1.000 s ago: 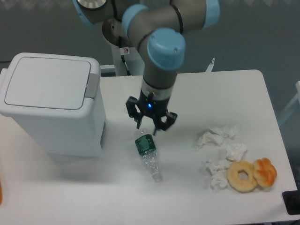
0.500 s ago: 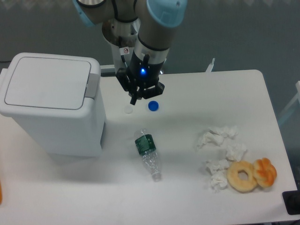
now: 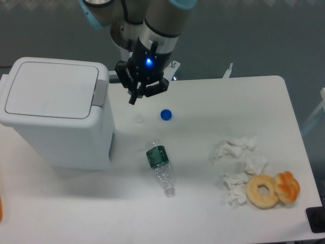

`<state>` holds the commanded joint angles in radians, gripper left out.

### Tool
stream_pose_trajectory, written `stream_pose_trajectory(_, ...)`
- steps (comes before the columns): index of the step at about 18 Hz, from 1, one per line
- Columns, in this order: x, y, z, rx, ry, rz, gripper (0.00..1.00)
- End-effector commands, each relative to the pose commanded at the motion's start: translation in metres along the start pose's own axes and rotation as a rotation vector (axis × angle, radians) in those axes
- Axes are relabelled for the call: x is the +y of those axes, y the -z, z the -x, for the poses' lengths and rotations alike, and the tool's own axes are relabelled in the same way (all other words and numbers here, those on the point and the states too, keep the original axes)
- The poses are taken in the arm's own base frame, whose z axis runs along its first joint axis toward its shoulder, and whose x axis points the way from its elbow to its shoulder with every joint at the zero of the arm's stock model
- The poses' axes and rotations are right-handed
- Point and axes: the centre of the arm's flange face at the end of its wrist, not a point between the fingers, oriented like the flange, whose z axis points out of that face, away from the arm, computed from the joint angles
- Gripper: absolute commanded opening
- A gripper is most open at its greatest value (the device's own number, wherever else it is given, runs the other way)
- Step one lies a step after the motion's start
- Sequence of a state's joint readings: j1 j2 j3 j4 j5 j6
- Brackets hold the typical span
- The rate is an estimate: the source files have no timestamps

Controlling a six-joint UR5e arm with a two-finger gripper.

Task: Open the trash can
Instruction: 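Lower the gripper onto the lid's raised tab at the hinge edge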

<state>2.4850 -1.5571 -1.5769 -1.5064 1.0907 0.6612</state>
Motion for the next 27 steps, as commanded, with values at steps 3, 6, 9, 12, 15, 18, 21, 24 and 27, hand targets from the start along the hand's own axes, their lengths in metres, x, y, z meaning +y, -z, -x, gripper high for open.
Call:
stream_pose_trajectory(3, 0.002, 0.003, -0.006, 0.003, 0.024, -0.002, 0.00)
stream_pose_trajectory(6, 0.005, 0.001, -0.014, 0.017, 0.028, 0.006, 0.00)
stream_pose_trajectory(9, 0.007, 0.000, -0.018, 0.019, 0.032, 0.006, 0.00)
stream_pose_trajectory(12, 0.008, 0.003, -0.023, 0.017, 0.026, 0.000, 0.00)
stream_pose_trajectory(15, 0.007, 0.000, -0.027, 0.022, 0.026, 0.003, 0.00)
stream_pose_trajectory(18, 0.005, -0.002, -0.029, 0.026, 0.048, 0.000, 0.00)
stream_pose_trajectory(21, 0.004, -0.003, -0.030, 0.027, 0.054, 0.001, 0.00)
stream_pose_trajectory(24, 0.004, -0.010, -0.032, 0.034, 0.051, 0.012, 0.00)
stream_pose_trajectory(27, 0.004, -0.015, -0.037, 0.040, 0.043, 0.023, 0.00)
